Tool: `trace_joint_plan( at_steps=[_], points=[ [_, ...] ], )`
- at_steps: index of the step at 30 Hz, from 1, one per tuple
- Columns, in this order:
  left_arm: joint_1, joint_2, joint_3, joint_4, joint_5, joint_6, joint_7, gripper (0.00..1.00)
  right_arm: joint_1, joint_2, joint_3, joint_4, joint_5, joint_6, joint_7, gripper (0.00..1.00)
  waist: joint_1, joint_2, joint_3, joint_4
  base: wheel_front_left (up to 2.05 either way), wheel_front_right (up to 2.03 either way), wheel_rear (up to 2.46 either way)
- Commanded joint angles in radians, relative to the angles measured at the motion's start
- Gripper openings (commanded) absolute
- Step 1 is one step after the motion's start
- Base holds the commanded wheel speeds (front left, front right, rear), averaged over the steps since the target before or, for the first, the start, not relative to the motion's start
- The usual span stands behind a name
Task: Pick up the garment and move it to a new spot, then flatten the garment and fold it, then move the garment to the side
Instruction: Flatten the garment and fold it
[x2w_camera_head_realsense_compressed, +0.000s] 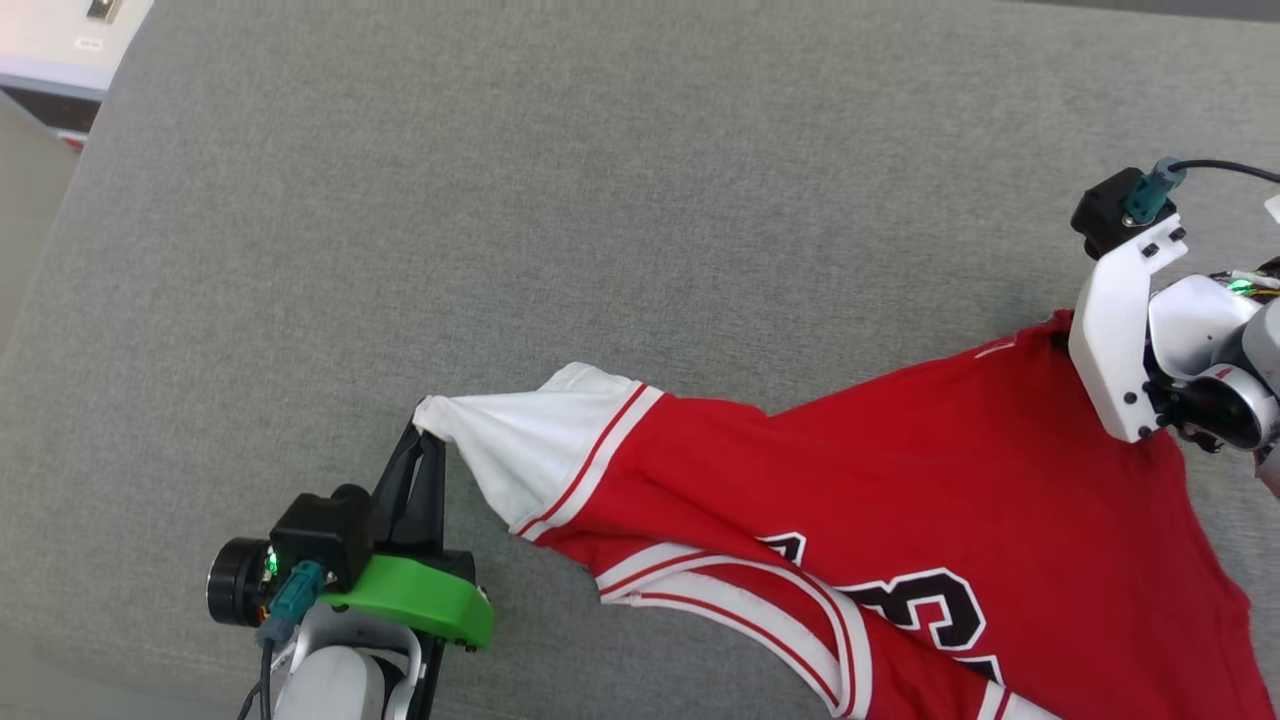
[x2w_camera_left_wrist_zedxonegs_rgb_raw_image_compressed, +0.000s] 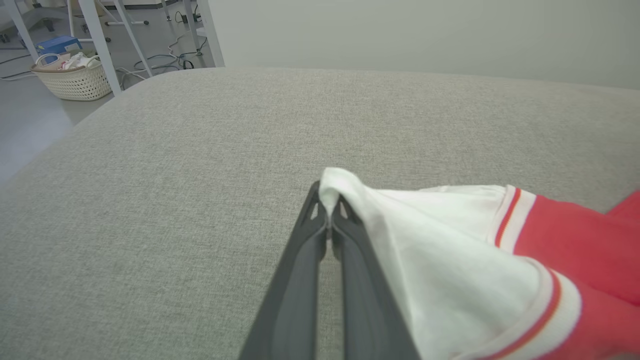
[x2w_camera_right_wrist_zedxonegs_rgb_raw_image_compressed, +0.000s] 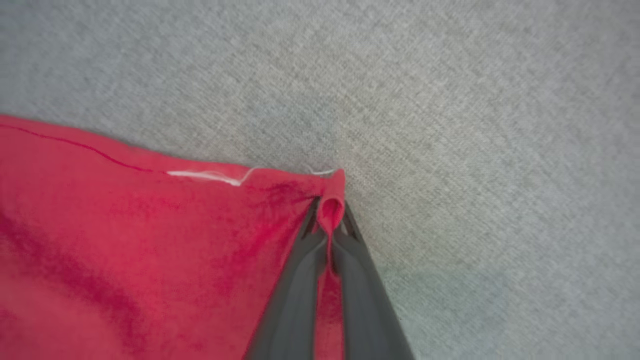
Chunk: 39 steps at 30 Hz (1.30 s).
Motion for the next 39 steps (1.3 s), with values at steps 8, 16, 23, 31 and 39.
trace_joint_plan(
  at_steps=[8, 16, 23, 31, 39],
  points=[
    [0.032, 0.028, 0.016, -0.001, 0.024, -0.011, -0.004, 0.00, 0.025, -0.014, 0.003, -0.020, 0.061, 0.000, -0.175, 0.00, -0.0001, 0.0000, -0.152, -0.085, 0.00, 0.00, 0.00],
    [-0.049, 0.084, 0.031, -0.047, 0.020, -0.027, -0.003, 0.00, 0.035, -0.045, -0.049, -0.090, 0.086, 0.000, -0.330, 0.00, -0.0001, 0.0000, -0.239, -0.145, 0.00, 0.00, 0.00],
    [-0.432, 0.168, 0.002, -0.149, 0.003, -0.051, 0.078, 0.00, -0.005, -0.048, -0.190, -0.215, 0.057, 0.000, -0.455, 0.00, -0.0001, 0.0000, -0.261, -0.215, 0.00, 0.00, 0.00],
    [-0.742, 0.230, -0.034, -0.117, -0.042, -0.060, 0.132, 0.00, -0.112, -0.004, -0.315, -0.229, -0.016, 0.000, -0.486, 0.00, -0.0001, 0.0000, -0.163, -0.240, 0.00, 0.00, 0.00],
    [-1.084, 0.293, -0.108, 0.006, -0.050, -0.063, 0.143, 0.00, -0.326, 0.061, -0.398, -0.193, -0.138, 0.000, -0.481, 0.00, -0.0001, 0.0000, 0.031, -0.239, 0.00, 0.00, 0.00]
  ],
)
